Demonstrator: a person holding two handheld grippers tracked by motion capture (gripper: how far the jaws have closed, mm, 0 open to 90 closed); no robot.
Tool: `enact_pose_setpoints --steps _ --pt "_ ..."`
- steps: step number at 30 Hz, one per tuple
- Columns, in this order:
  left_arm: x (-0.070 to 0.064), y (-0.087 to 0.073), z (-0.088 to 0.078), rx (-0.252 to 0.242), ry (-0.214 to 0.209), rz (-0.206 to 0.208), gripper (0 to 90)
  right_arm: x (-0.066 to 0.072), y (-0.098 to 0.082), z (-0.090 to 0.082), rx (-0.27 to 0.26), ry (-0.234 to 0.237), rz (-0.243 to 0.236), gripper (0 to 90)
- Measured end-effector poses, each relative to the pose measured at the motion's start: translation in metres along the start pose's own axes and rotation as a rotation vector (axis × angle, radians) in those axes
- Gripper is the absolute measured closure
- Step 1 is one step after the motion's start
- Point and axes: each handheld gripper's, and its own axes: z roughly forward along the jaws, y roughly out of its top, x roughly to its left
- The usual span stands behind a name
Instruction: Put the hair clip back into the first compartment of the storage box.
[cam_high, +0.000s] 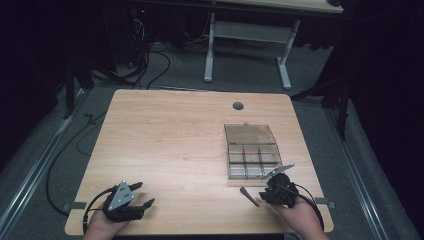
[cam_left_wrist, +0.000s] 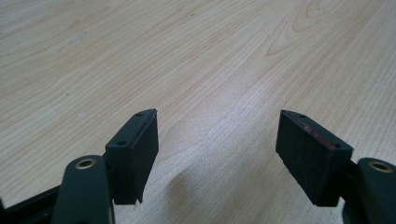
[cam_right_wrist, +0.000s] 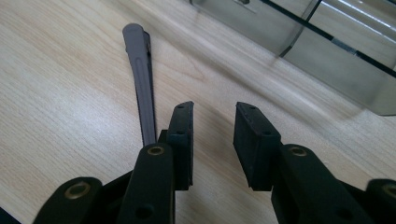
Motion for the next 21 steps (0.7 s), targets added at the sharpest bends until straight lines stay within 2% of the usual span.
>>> enact_pose_setpoints --steps 13,14,16,21 --pt "0.0 0.0 0.0 0.0 -0.001 0.002 30.3 0.002 0.008 0.001 0.102 0.008 -0.051 66.3" --pt "0.0 0.0 0.0 0.001 -0.001 0.003 30.3 0.003 0.01 0.001 0.124 0.004 -0.071 65.9" --pt "0.0 0.0 0.0 0.003 -0.001 0.004 30.3 0.004 0.011 0.001 0.139 0.003 -0.082 65.7" --pt "0.0 0.0 0.0 0.005 -0.005 0.001 30.3 0.005 0.015 0.0 0.181 0.004 -0.092 65.0"
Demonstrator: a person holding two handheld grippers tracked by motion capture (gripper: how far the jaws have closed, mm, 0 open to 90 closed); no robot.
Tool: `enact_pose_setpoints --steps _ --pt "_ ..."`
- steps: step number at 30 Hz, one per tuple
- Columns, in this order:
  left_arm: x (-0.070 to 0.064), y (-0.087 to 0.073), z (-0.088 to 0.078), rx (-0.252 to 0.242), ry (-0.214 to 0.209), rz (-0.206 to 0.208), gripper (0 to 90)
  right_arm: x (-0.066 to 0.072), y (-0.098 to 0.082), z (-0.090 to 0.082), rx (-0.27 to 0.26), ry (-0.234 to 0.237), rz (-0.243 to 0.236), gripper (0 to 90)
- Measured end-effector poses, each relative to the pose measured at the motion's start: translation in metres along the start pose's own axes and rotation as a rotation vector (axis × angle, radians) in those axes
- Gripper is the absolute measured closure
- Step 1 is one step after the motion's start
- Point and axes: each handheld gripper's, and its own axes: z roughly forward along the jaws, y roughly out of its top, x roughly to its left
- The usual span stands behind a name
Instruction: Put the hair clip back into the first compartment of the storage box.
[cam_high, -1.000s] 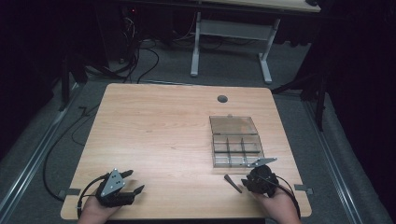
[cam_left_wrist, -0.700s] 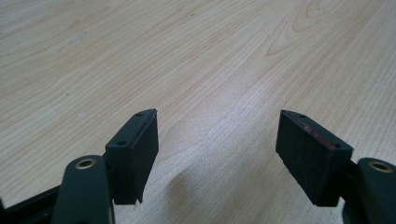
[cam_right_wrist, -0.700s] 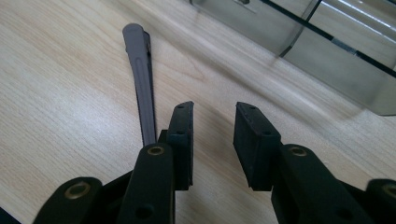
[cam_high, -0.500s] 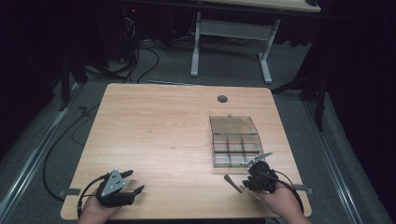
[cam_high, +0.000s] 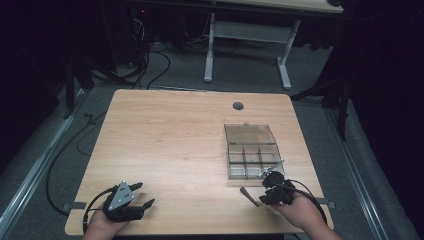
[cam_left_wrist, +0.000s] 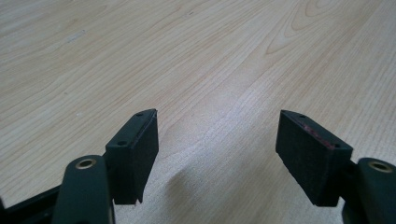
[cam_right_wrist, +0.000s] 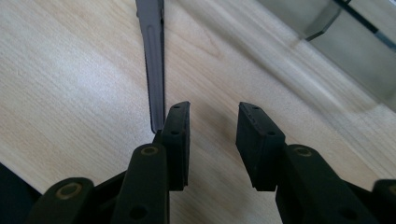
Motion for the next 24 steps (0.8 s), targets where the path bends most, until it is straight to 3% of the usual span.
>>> enact_pose_setpoints --steps 11,20,24 --pt "0.0 0.0 0.0 -0.001 -0.002 0.002 30.3 0.0 0.007 0.003 0.086 0.017 -0.041 62.4" --pt "0.0 0.0 0.0 0.0 -0.003 0.0 30.3 0.005 0.012 0.002 0.08 0.032 -0.051 59.9" --pt "0.0 0.0 0.0 -0.001 -0.002 0.001 30.3 0.011 0.017 0.002 0.069 0.034 -0.09 59.9"
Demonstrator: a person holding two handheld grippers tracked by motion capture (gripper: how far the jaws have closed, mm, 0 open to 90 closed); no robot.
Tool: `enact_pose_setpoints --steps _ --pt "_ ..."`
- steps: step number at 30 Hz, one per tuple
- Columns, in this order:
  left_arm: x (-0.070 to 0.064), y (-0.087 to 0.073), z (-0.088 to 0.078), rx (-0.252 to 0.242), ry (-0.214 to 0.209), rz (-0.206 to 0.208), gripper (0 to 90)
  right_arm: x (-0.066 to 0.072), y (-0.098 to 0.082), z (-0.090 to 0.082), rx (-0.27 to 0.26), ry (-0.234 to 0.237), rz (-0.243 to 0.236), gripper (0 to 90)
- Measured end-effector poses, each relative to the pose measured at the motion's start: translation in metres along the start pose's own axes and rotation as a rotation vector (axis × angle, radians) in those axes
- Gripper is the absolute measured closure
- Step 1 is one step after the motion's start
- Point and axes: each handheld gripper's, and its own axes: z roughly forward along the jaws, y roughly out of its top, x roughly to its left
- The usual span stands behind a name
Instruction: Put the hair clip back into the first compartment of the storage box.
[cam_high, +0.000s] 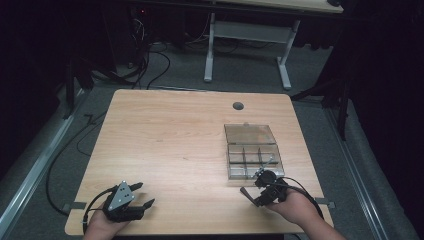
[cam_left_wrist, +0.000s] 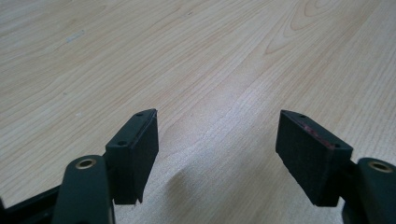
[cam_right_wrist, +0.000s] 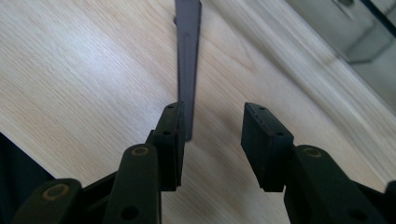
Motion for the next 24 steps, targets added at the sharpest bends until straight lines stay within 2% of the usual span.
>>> enact_pose_setpoints --steps 1,4,6,9,12,19,24 --pt "0.0 0.0 0.0 0.0 0.0 0.0 30.3 0.002 0.002 0.0 0.003 0.002 0.011 59.9" --pt "0.0 0.0 0.0 0.0 0.0 0.002 30.3 0.005 0.007 0.003 0.003 0.004 -0.01 60.0" --pt "0.0 0.0 0.0 -0.001 0.0 0.001 30.3 0.009 0.011 0.004 0.01 0.001 -0.003 60.0" --pt "0.0 0.0 0.0 0.002 -0.001 0.003 30.3 0.01 0.014 0.007 0.011 -0.004 -0.027 60.3" --pt "0.0 0.0 0.0 0.002 -0.001 0.002 30.3 0.012 0.018 0.009 0.015 -0.01 -0.026 60.8" --pt "0.0 0.0 0.0 0.004 -0.003 0.005 30.3 0.017 0.028 0.012 0.026 -0.023 -0.056 67.2" --pt "0.0 0.0 0.0 0.004 -0.005 0.005 30.3 0.018 0.032 0.014 0.039 -0.03 -0.049 70.7"
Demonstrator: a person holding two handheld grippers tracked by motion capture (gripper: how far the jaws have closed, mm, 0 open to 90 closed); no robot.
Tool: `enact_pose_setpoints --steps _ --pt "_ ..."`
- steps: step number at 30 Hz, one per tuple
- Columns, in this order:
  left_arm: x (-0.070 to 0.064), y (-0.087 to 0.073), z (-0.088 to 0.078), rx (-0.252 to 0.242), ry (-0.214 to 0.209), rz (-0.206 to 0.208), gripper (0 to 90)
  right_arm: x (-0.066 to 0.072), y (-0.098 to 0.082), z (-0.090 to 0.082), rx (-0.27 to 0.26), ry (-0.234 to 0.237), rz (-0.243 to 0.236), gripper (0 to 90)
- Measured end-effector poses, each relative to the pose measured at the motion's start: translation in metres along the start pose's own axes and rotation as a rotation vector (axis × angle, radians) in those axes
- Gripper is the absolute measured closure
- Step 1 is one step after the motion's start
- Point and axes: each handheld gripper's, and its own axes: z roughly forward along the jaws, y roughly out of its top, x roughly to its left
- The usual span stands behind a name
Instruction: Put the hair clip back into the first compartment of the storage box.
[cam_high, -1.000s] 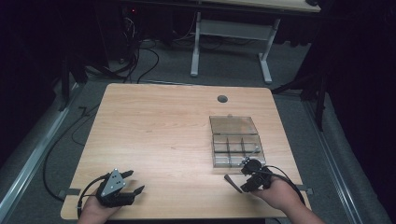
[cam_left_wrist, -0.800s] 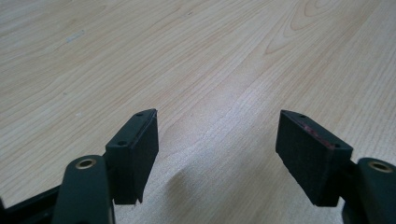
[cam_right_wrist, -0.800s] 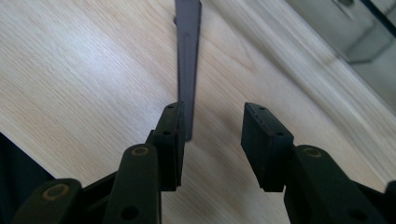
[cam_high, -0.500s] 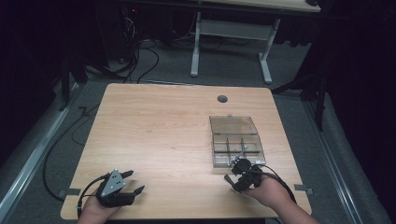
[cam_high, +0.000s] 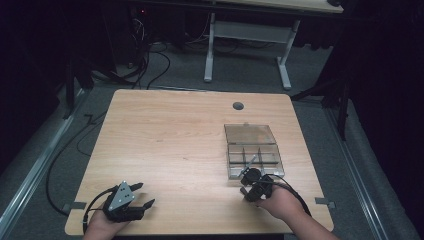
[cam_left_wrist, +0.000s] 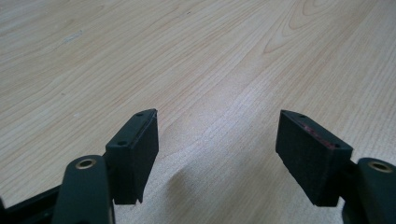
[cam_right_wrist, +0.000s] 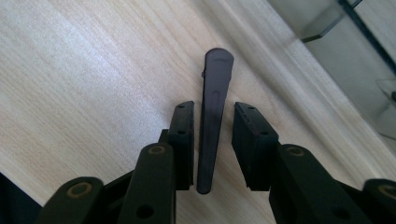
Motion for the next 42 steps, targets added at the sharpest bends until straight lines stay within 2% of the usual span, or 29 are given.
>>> enact_pose_setpoints --steps 2,3,4,5,9,10,15,20,30,33,36,42 --pt "0.0 0.0 0.0 0.0 0.0 0.001 30.4 0.001 0.001 0.0 0.003 -0.001 0.014 70.9" --pt "0.0 0.0 0.0 0.0 -0.001 0.001 30.4 0.0 0.002 0.0 0.002 -0.005 -0.007 71.0" --pt "0.0 0.0 0.0 0.0 -0.001 0.001 30.4 0.001 0.002 0.0 0.005 -0.004 0.001 71.0" --pt "0.0 0.0 0.0 0.0 -0.001 0.001 30.4 0.0 0.004 0.0 0.013 -0.004 -0.015 71.7" --pt "0.0 0.0 0.0 0.0 0.0 0.002 30.4 0.0 0.008 0.001 0.029 -0.009 -0.024 73.3" --pt "0.0 0.0 0.0 0.0 -0.001 0.002 30.4 0.001 0.008 0.001 0.034 -0.009 -0.01 73.9" --pt "0.0 0.0 0.0 -0.002 0.001 0.003 30.4 -0.002 0.01 0.001 0.046 -0.004 -0.003 76.6" --pt "0.0 0.0 0.0 0.0 0.001 0.004 30.4 -0.003 0.012 0.001 0.057 -0.003 -0.017 79.1" --pt "0.0 0.0 0.0 0.001 0.0 0.002 30.4 -0.006 0.012 -0.002 0.054 -0.001 -0.035 80.0" --pt "0.0 0.0 0.0 0.001 0.001 0.003 30.4 -0.005 0.012 -0.004 0.056 0.002 -0.027 80.0" --pt "0.0 0.0 0.0 0.001 0.0 0.002 30.4 -0.006 0.011 -0.007 0.057 -0.002 -0.043 80.0" --pt "0.0 0.0 0.0 -0.002 0.001 0.002 30.4 -0.009 0.009 -0.013 0.056 0.004 -0.035 80.0"
